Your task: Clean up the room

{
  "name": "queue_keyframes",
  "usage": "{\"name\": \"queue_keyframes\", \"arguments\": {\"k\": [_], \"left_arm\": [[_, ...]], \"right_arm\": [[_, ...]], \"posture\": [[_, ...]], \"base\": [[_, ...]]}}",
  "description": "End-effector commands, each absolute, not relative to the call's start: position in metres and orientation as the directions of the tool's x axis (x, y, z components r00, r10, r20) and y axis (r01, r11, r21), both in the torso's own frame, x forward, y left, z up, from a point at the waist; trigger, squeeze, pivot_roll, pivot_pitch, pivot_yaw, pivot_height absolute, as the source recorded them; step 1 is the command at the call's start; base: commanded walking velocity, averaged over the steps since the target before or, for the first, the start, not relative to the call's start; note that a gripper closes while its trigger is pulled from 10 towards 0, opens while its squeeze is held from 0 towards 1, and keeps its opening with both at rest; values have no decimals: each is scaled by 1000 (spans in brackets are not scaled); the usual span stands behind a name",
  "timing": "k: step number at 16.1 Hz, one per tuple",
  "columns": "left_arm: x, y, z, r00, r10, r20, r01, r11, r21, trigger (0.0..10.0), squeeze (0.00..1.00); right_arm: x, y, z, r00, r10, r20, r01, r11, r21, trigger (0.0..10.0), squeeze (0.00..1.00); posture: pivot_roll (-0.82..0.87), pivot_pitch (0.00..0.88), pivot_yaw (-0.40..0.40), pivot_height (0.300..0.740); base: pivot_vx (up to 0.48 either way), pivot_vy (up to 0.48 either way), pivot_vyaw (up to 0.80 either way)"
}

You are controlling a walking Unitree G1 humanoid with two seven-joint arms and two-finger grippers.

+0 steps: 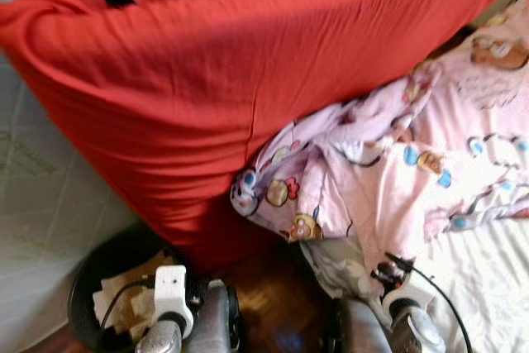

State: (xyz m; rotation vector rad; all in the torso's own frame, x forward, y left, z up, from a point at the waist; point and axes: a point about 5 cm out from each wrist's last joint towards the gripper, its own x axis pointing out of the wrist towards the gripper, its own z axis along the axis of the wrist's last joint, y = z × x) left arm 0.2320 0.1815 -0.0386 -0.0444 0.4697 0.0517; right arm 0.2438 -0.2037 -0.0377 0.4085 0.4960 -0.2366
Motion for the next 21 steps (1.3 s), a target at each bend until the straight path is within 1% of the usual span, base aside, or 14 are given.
{"name": "queue_keyframes", "arguments": {"k": [1, 2, 3, 5, 7, 8, 11, 16, 21], "left_arm": [[220, 186, -49, 858, 70, -509, -96, 995, -26, 10000, 0], [218, 187, -51, 844, 86, -529, -115, 993, -23, 10000, 0], [218, 187, -52, 840, 91, -535, -120, 993, -20, 10000, 0], [212, 190, -58, 804, 103, -585, -142, 990, -22, 10000, 0], [210, 192, -61, 783, 113, -612, -163, 986, -26, 10000, 0], [209, 196, -62, 765, 133, -630, -188, 982, -22, 10000, 0], [205, 198, -65, 744, 132, -655, -191, 981, -20, 10000, 0], [193, 196, -73, 707, 131, -695, -196, 981, -15, 10000, 0], [181, 195, -80, 673, 127, -729, -193, 981, -8, 10000, 0]], "right_arm": [[229, -201, -50, 821, -99, -562, 322, 894, 313, 10000, 0], [220, -201, -56, 796, -97, -598, 321, 905, 280, 10000, 0], [218, -201, -57, 789, -97, -607, 320, 908, 271, 10000, 0], [207, -200, -65, 756, -100, -647, 335, 908, 250, 10000, 0], [201, -199, -69, 735, -87, -672, 320, 919, 231, 10000, 0], [197, -199, -71, 724, -91, -684, 326, 918, 224, 10000, 0], [193, -203, -73, 714, -99, -693, 336, 917, 216, 10000, 0], [187, -202, -77, 688, -96, -719, 318, 931, 180, 10000, 0], [190, -200, -75, 701, -104, -705, 304, 938, 164, 10000, 0]], "posture": [[-138, 117, 51, 630], [-123, 107, 48, 634], [-123, 107, 48, 638], [-128, 104, 52, 663], [-120, 118, 53, 683], [-129, 124, 57, 703], [-130, 127, 57, 738], [-129, 130, 45, 740], [-130, 140, 42, 740]], "base": [[0, 0, 0], [0, 0, 0], [0, 0, 0], [0, 0, 0], [0, 0, 0], [0, 0, 0], [0, 0, 0], [0, 0, 0], [0, 0, 0]]}}
